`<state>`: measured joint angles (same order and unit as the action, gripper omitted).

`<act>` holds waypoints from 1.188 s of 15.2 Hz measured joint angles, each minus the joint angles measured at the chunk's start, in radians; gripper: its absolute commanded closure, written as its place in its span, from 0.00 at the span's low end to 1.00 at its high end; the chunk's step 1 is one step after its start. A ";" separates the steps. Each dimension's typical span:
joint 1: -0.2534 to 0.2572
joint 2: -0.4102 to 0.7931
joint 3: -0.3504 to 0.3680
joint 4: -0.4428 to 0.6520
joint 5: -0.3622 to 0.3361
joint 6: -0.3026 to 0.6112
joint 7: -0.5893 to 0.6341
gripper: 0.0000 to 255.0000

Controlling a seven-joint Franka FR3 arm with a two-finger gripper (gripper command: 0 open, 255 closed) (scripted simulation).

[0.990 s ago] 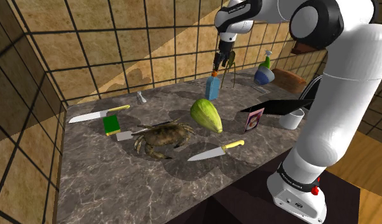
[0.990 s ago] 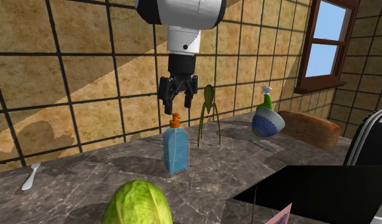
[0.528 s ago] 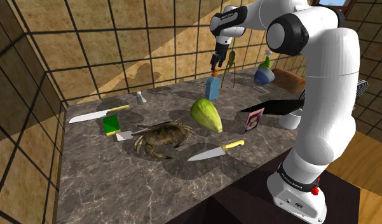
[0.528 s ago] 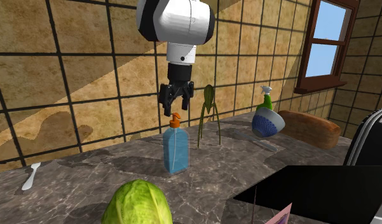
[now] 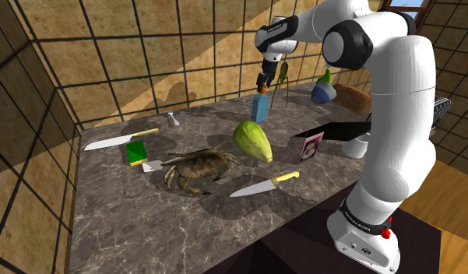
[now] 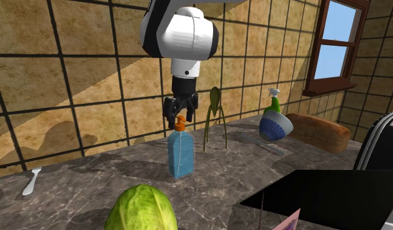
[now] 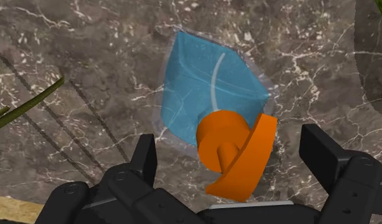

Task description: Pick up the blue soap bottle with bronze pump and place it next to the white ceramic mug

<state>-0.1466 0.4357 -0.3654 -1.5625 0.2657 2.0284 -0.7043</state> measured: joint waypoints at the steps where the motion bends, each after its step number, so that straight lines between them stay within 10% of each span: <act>1: 0.000 0.001 0.000 0.000 0.000 0.001 0.000 0.00; 4: 0.000 0.001 0.000 -0.001 0.001 0.002 -0.001 0.00; 5: 0.000 0.001 0.000 -0.001 0.001 0.002 -0.001 1.00; 18: 0.000 -0.006 -0.002 0.018 -0.004 -0.023 0.005 1.00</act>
<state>-0.1467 0.4295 -0.3673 -1.5444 0.2615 2.0051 -0.6994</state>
